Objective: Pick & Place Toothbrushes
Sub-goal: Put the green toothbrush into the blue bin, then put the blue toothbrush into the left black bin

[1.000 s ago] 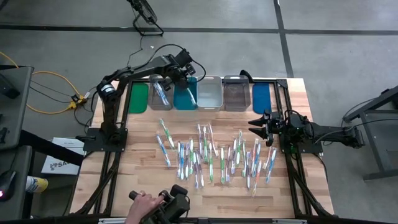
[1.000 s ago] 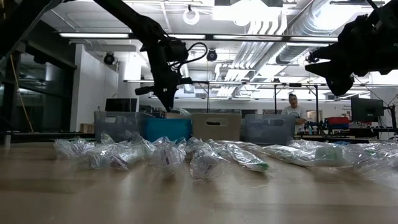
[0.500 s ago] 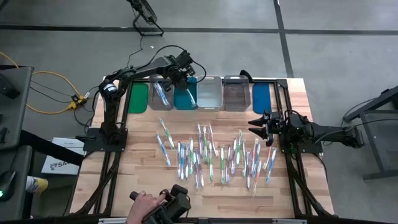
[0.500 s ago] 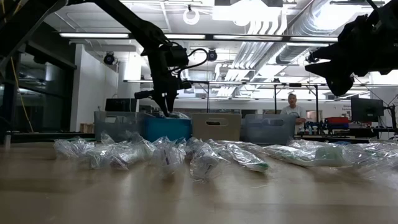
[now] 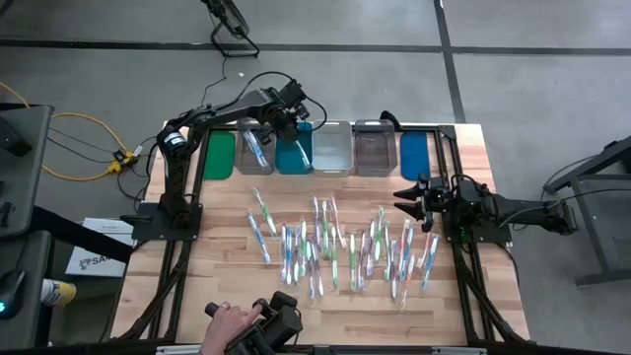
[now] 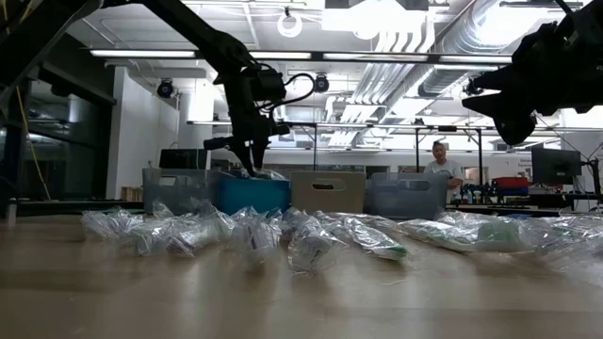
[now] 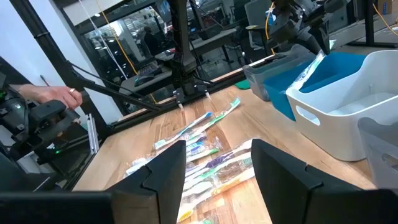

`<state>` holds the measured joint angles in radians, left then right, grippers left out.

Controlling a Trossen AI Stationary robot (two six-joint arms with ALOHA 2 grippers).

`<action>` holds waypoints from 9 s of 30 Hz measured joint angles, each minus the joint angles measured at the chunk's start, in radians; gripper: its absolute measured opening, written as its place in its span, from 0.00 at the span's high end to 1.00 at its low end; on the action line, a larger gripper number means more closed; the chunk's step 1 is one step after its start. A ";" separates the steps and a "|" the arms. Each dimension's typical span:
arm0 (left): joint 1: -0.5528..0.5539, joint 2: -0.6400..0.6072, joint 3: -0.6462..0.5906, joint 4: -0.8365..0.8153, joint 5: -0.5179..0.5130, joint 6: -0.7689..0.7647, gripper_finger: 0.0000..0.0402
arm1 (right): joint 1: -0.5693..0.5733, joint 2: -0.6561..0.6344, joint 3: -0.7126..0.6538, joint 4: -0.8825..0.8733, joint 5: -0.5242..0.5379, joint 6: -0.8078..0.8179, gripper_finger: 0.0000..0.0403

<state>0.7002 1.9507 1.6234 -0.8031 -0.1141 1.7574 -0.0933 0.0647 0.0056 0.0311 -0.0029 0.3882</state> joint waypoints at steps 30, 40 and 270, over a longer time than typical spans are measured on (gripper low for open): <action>-0.035 -0.026 0.002 0.005 0.001 -0.065 0.84 | 0.000 0.000 0.000 0.000 0.000 0.000 0.56; -0.071 -0.113 0.002 -0.068 0.036 -0.150 0.84 | 0.000 0.000 0.000 0.000 0.000 0.000 0.56; -0.721 -0.348 -0.716 -0.031 0.216 -0.456 0.63 | 0.000 0.000 0.000 0.001 0.000 0.000 0.56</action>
<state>-0.0212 1.6028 0.9075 -0.8345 0.1019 1.3010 -0.0935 0.0645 0.0057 0.0319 -0.0032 0.3882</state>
